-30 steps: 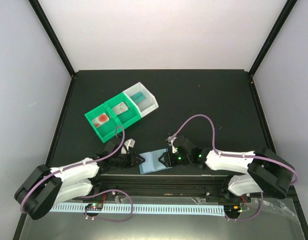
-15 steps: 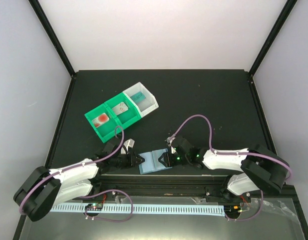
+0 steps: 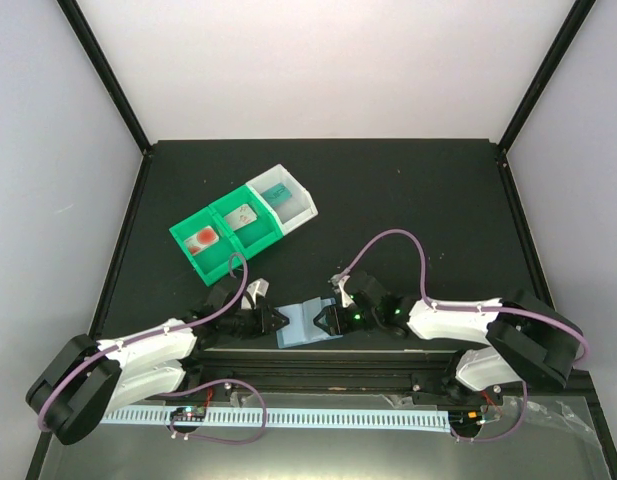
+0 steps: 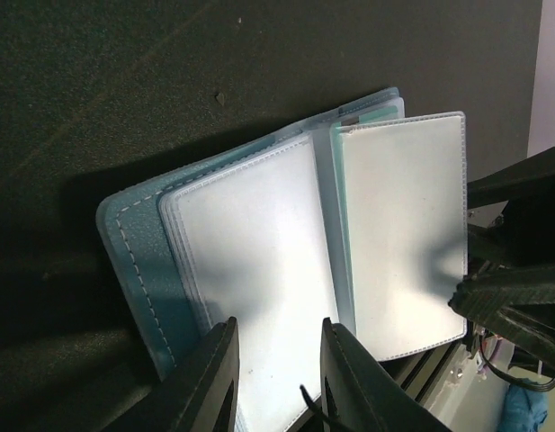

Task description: Take the credit cards out of the card holder

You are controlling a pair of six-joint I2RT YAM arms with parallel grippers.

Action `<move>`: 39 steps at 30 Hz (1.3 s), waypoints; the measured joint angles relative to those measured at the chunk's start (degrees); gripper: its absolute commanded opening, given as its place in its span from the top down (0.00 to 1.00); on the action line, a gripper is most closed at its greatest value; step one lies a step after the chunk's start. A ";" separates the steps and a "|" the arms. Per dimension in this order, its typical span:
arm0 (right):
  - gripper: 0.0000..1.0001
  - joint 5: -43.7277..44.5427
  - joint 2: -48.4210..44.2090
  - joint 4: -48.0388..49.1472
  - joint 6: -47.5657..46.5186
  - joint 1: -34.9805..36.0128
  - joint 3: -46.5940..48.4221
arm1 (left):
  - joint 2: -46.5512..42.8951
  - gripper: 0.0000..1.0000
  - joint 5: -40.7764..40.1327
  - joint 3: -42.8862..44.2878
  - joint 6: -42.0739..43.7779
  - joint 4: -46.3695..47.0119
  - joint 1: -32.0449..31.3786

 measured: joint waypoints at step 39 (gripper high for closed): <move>0.37 -11.52 3.21 8.66 -0.87 0.00 2.93 | 3.23 0.74 -1.01 0.81 -2.51 2.54 -1.53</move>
